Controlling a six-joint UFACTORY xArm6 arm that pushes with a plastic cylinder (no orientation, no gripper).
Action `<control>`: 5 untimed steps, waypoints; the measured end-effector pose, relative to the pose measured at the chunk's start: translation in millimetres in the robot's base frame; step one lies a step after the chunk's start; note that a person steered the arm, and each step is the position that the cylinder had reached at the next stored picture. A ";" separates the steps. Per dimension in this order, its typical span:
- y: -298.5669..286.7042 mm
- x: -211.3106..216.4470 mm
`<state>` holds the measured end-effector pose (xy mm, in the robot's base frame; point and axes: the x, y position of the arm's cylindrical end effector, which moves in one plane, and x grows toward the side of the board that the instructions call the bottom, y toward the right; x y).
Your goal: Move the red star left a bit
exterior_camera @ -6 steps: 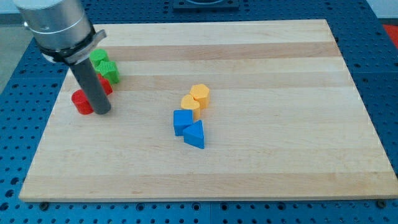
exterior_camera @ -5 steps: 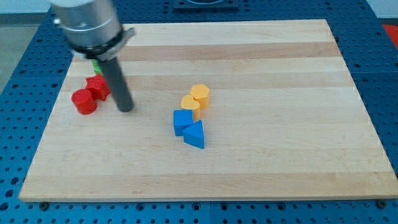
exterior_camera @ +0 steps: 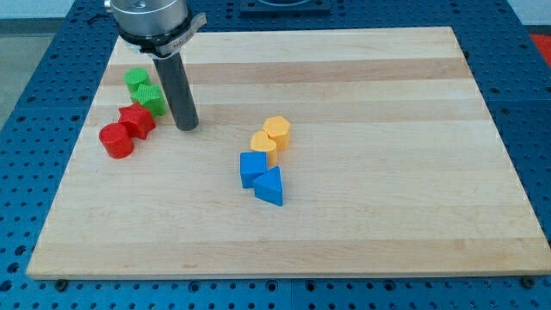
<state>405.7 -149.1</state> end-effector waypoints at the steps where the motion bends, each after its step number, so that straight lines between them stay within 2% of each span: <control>1: -8.2 0.0; 5: -41.8 0.0</control>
